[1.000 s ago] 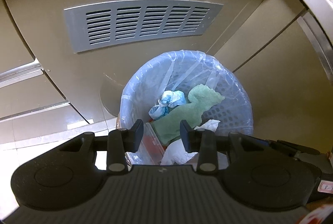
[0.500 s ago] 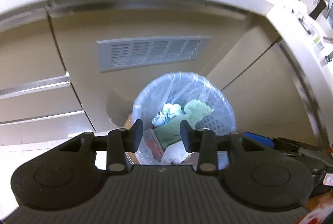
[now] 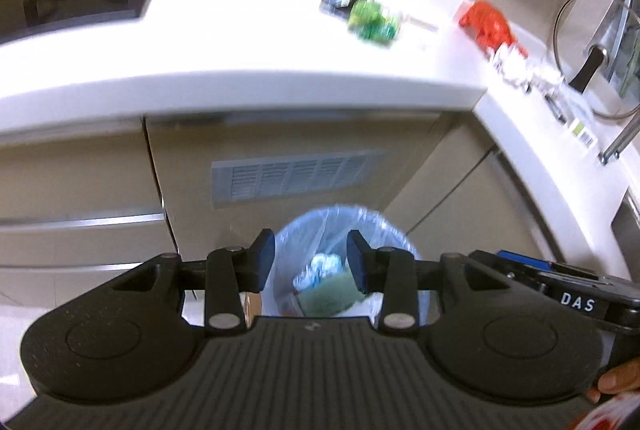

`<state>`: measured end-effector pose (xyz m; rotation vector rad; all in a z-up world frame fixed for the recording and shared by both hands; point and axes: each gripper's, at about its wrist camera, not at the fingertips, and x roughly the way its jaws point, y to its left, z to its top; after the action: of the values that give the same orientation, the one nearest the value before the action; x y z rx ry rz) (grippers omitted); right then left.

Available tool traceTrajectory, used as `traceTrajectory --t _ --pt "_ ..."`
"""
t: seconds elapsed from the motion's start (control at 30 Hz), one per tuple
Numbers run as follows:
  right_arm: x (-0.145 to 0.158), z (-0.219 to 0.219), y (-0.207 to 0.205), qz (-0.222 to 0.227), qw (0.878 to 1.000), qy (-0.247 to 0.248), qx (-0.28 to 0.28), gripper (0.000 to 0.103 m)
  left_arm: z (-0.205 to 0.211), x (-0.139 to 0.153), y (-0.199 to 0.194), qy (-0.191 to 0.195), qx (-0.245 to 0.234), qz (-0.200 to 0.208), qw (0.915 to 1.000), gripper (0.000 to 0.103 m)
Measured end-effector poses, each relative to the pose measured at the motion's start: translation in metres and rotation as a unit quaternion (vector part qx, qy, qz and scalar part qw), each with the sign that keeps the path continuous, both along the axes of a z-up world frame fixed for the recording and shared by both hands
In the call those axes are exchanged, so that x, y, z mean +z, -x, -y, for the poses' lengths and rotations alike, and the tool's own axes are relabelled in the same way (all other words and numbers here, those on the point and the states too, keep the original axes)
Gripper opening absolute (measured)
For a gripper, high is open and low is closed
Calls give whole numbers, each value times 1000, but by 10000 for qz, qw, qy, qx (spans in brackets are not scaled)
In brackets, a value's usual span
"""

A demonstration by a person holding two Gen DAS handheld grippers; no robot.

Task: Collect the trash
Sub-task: 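Raise both tools back toward the counter trash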

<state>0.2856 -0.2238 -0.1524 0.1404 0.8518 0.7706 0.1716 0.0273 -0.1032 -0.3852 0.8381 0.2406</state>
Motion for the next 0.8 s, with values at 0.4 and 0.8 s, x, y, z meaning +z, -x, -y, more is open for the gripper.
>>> traceTrajectory --t 0.4,0.8 --pt "37 24 -25 446 9981 -214 -365 57 -13 48 -30 -312 -49 507 9982 35" --pt "64 30 -85 866 9868 -254 -1346 57 -40 72 -104 -398 -746 828 9930 35"
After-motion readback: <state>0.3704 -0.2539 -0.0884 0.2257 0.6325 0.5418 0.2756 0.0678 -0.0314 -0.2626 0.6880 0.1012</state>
